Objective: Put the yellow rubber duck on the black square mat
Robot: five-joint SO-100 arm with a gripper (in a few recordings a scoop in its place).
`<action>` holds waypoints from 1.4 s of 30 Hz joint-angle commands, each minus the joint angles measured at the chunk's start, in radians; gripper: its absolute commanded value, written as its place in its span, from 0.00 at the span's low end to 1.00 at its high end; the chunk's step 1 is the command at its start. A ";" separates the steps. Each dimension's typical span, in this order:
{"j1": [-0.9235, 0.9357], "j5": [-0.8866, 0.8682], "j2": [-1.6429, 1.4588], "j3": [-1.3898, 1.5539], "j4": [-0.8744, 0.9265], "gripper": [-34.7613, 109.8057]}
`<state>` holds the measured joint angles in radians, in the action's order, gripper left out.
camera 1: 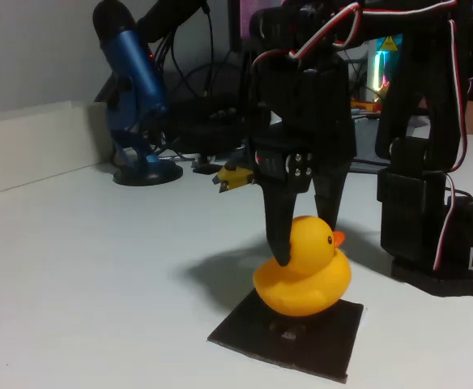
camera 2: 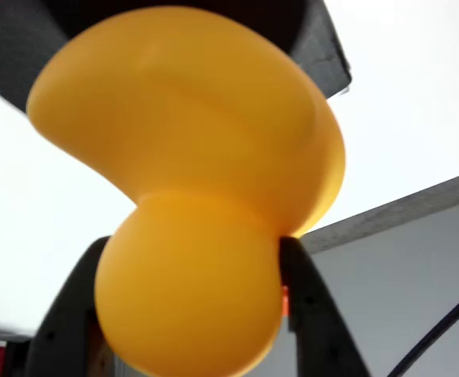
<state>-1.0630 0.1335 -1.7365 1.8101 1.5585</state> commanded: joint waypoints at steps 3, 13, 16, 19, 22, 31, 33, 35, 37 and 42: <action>0.011 0.018 -0.017 0.005 -0.041 0.36; 0.009 0.018 0.044 0.003 -0.048 0.36; 0.009 0.018 0.044 0.003 -0.048 0.36; 0.009 0.018 0.044 0.003 -0.048 0.35; 0.011 0.018 0.043 0.003 -0.048 0.36; -0.002 0.021 0.041 0.005 -0.034 0.49; -0.002 0.021 0.040 0.005 -0.034 0.49; -0.002 0.021 0.040 0.003 -0.034 0.49; -0.002 0.021 0.038 -0.006 -0.034 0.49; 0.002 0.021 -0.063 -0.009 -0.034 0.50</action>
<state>-1.0630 0.1319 -1.7165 1.8086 1.5125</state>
